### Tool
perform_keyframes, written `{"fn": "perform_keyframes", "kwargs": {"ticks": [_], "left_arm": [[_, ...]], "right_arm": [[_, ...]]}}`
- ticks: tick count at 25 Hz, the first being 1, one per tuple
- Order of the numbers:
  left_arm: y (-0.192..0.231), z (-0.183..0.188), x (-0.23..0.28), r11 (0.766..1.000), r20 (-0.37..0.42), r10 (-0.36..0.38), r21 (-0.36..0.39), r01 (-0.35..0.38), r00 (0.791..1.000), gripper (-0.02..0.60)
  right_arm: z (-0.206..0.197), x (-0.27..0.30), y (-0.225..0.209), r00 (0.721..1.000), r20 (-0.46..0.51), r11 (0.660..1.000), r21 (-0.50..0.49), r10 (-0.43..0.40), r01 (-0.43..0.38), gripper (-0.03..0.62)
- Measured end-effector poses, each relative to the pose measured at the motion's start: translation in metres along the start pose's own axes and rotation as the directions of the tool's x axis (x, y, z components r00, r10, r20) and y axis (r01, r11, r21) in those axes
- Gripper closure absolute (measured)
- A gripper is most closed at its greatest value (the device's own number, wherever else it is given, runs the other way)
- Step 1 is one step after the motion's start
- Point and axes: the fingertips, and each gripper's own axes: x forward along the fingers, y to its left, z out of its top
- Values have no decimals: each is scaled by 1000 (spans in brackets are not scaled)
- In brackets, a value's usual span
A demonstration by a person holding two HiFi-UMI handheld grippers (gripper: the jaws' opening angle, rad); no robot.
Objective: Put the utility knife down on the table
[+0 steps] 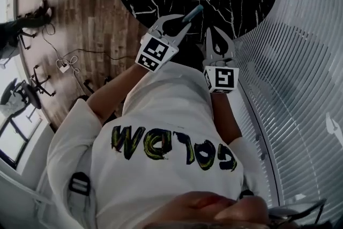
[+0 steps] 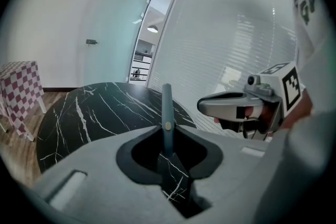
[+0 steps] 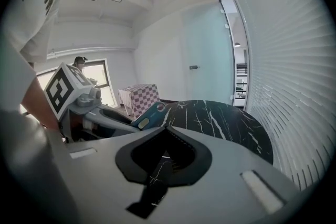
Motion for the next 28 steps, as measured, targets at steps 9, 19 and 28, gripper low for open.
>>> {"fn": "perform_keyframes", "kwargs": {"ticks": [9,19,28], "left_arm": [[11,-29,2,1000,-81,23,-11,-24,996,511],[16,-78,20,1000,-170,10,-25,-14,985,511],[29,-98,22,998,-226,-12,-62,-2,974,511]], "right_arm": [[-31,7,-1,997,-75,1000,16,-11,12,592],[-76,23,2,987,-161,999,37,14,-8,592],[-93,37,13,974,-226,998,64,25,-11,592]]}}
